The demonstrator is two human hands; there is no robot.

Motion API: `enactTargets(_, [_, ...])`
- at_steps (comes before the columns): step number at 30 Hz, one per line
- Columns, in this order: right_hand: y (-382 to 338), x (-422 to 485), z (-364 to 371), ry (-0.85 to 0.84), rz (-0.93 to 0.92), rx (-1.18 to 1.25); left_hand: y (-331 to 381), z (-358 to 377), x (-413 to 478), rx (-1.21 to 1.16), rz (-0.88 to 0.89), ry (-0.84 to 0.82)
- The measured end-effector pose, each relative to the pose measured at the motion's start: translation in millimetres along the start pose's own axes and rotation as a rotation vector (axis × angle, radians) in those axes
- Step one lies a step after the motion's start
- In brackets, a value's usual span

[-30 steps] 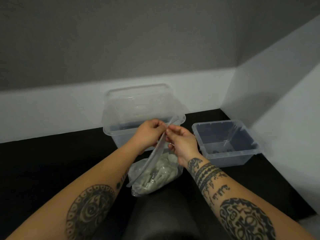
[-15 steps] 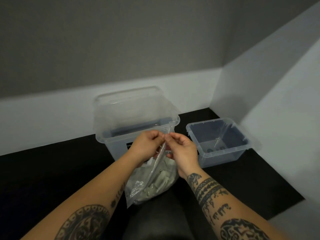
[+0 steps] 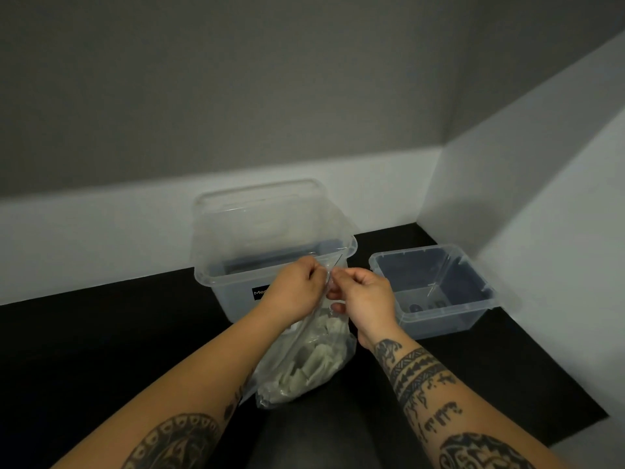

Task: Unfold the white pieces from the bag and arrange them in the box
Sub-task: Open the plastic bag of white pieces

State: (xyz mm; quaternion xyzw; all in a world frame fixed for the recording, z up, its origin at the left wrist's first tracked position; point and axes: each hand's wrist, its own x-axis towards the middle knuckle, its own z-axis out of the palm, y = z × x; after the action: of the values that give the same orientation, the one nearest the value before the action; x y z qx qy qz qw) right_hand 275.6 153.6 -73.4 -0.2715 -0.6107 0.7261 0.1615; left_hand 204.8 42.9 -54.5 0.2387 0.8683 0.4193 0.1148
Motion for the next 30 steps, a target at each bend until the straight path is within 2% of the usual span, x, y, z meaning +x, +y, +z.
enactTargets(6, [-9,2,-5,-0.088,0.089,0.016,1,4,-2,-0.043,0.044,0.118])
enactTargets(9, [-7,1,-6,-0.082,0.051,-0.074,6,5,1,-0.023,-0.039,0.085])
enactTargets(12, [-6,2,-9,-0.124,0.081,-0.043,12,5,4,-0.070,-0.136,0.056])
enactTargets(16, [-5,4,-19,-0.156,0.147,0.035,14,2,6,-0.397,-0.325,0.005])
enactTargets(19, [-1,5,-25,-0.167,0.174,-0.010,13,0,7,-0.498,-0.377,-0.118])
enactTargets(22, [-3,5,-24,-0.157,0.194,-0.088,14,6,6,-0.500,-0.386,-0.153])
enactTargets(26, [-5,0,-17,-0.206,0.130,-0.199,12,19,8,-0.350,-0.286,-0.082])
enactTargets(28, [-2,1,-17,-0.197,0.084,-0.227,11,19,7,-0.442,-0.298,-0.051])
enactTargets(30, [1,3,-17,-0.172,0.097,-0.152,9,16,5,-0.555,-0.321,-0.054])
